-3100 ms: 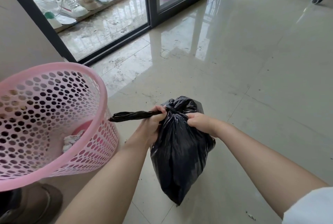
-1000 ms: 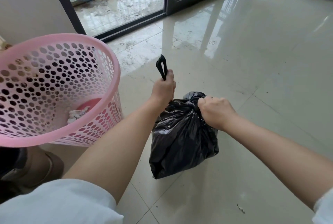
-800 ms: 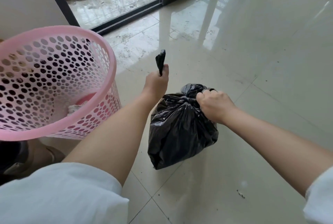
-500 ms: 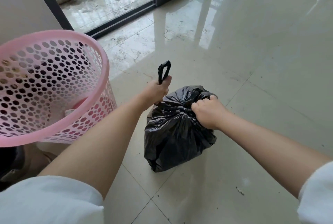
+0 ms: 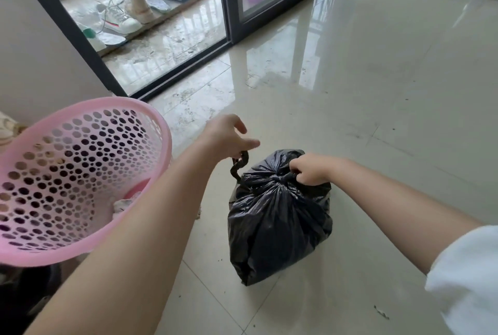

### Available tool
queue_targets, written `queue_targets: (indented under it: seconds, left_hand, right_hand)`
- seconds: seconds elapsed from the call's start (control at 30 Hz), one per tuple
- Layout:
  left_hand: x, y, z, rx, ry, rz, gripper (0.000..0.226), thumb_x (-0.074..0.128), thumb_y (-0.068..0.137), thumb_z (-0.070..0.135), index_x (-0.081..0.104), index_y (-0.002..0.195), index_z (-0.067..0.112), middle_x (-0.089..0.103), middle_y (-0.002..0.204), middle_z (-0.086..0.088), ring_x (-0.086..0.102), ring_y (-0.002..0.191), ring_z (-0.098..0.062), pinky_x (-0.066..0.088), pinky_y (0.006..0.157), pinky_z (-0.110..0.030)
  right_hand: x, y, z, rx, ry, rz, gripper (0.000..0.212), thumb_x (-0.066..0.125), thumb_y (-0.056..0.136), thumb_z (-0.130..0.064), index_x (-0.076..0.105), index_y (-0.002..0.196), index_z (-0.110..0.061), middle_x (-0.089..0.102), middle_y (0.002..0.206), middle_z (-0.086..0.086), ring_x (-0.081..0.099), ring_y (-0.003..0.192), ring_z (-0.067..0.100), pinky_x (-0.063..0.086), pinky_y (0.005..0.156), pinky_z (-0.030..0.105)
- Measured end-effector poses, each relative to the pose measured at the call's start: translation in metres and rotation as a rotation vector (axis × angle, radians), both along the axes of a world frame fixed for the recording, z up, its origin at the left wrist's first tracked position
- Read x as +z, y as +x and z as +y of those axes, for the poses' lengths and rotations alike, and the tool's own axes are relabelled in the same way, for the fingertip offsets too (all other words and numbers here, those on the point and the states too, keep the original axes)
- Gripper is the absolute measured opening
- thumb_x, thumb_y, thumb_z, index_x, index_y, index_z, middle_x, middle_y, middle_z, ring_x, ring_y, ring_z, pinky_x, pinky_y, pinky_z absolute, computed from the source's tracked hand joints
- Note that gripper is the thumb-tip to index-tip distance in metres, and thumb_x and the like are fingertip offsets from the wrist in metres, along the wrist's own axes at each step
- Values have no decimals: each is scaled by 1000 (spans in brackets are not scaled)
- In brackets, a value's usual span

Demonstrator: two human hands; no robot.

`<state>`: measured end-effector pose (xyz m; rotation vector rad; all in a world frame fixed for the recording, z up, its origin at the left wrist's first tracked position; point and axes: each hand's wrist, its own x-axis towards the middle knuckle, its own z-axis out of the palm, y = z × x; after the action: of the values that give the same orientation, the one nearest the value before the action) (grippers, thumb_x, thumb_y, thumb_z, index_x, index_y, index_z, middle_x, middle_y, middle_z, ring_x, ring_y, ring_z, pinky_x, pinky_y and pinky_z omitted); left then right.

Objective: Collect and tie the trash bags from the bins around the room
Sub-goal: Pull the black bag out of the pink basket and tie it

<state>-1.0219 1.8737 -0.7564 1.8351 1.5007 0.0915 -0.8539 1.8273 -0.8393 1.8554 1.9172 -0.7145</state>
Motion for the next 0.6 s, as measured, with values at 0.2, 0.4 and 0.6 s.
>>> queue_targets:
  seconds: [0.2, 0.4, 0.6]
  left_hand:
    - [-8, -2, 2, -238, 134, 591, 29, 46, 85, -7, 37, 60, 6, 35, 65, -3, 40, 59, -20, 35, 50, -25]
    - [14, 11, 32, -348, 145, 685, 24, 45, 88, 0, 44, 65, 2, 38, 63, -3, 45, 61, -17, 40, 53, -24]
    - [83, 37, 34, -531, 20, 362, 14, 57, 89, 19, 59, 79, 9, 44, 58, -2, 44, 55, -18, 32, 46, -20]
  right_hand:
    - [3, -6, 15, 17, -33, -2, 32, 36, 91, -8, 52, 119, -1, 56, 124, 16, 52, 114, 31, 41, 82, 30]
    - [23, -8, 42, 20, -84, -43, 32, 38, 90, -7, 52, 119, -4, 56, 123, 15, 52, 106, 28, 38, 79, 28]
    - [91, 8, 30, -249, -7, -10, 35, 39, 90, -14, 53, 122, -8, 57, 128, 12, 54, 116, 30, 46, 93, 36]
